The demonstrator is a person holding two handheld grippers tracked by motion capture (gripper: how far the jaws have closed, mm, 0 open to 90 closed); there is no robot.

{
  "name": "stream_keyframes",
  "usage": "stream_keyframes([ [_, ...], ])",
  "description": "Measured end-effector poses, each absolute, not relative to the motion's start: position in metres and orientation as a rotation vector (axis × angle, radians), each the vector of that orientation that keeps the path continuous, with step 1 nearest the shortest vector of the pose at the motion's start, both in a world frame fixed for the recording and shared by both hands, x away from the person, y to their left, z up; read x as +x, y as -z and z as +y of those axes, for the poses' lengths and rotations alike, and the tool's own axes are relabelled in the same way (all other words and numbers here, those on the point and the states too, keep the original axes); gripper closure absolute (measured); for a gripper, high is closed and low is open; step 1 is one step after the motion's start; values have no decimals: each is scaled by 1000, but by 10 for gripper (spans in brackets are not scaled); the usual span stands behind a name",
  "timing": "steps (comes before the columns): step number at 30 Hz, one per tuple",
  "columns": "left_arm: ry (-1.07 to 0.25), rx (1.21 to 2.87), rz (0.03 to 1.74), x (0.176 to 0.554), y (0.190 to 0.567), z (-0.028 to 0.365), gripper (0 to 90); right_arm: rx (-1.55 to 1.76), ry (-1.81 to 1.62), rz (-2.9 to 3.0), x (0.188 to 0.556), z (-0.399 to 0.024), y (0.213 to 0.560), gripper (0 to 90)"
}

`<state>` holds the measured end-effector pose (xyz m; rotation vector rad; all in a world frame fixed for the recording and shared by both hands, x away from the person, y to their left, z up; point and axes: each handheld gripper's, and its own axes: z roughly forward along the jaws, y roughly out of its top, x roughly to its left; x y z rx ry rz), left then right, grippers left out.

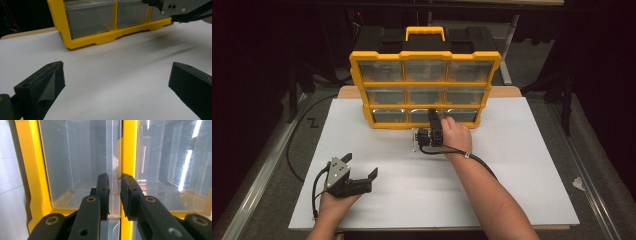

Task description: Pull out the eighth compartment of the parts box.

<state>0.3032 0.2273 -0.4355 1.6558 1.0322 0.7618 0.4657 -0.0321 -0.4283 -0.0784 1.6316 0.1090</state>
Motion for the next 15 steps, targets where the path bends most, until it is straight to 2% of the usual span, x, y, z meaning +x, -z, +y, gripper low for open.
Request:
stream_keyframes([
  [15,-765,1655,1030,301,434,228,14,-108,-119,1630,438,-38,427,792],
])
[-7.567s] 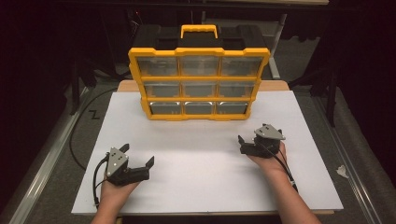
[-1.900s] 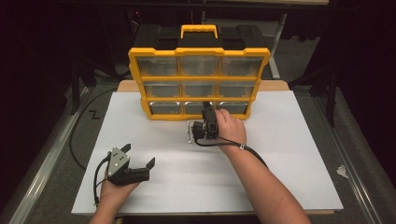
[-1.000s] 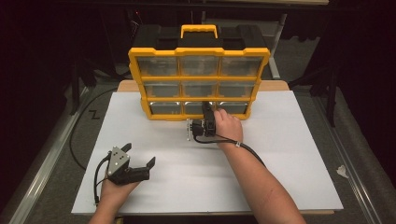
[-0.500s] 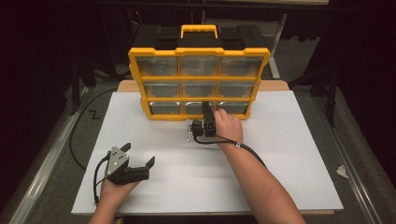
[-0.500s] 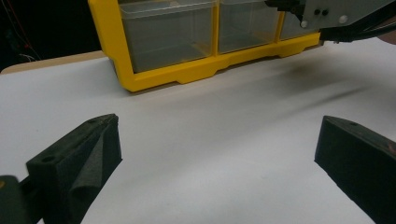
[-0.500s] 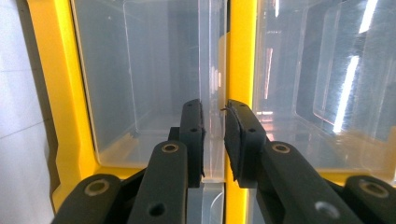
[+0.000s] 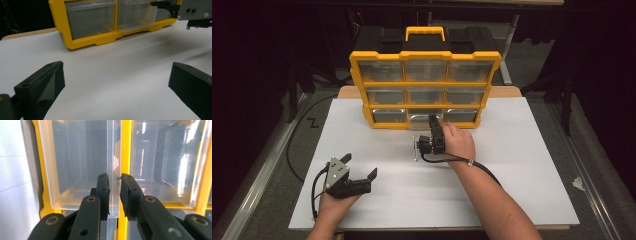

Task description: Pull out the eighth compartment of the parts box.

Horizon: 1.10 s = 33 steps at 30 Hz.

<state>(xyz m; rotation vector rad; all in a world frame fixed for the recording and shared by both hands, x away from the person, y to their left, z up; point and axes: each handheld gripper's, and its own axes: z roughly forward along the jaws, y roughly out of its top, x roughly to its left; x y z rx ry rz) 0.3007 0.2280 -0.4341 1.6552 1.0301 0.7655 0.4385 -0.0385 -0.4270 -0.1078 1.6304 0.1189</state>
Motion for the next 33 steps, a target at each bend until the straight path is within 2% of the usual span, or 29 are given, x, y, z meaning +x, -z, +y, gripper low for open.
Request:
stream_keyframes([
  [33,-769,1649,1027,301,433,228,14,-161,-143,1638,397,-44,428,792],
])
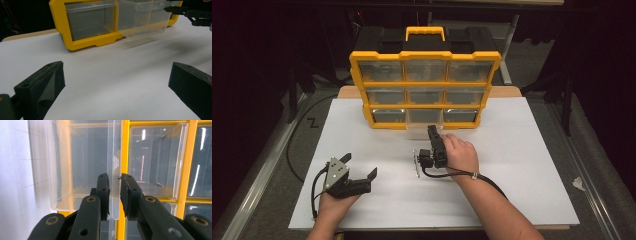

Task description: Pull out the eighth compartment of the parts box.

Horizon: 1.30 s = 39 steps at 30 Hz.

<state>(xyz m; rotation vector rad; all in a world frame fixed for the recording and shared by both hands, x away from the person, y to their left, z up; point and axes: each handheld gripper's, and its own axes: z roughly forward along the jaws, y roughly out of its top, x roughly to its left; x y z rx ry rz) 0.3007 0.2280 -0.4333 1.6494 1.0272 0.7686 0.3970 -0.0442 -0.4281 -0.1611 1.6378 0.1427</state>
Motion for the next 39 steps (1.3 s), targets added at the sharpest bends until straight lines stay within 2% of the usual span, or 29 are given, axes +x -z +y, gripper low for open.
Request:
stream_keyframes([
  [39,-772,1645,1029,299,432,229,14,-183,-153,1651,377,-46,429,786],
])
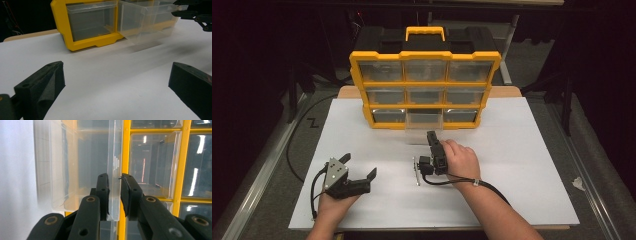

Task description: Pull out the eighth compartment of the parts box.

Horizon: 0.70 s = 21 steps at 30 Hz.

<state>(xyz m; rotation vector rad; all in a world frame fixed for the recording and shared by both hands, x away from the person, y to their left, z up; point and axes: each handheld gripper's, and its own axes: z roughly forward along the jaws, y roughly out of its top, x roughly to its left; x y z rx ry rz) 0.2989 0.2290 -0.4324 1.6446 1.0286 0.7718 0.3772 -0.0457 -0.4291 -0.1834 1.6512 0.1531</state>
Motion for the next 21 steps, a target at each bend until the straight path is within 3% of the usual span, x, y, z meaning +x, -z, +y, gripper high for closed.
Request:
stream_keyframes([
  [10,-772,1646,1027,299,432,229,14,-185,-154,1654,377,-46,430,775],
  [21,-772,1646,1025,299,433,229,14,-178,-165,1671,375,-47,424,637],
])
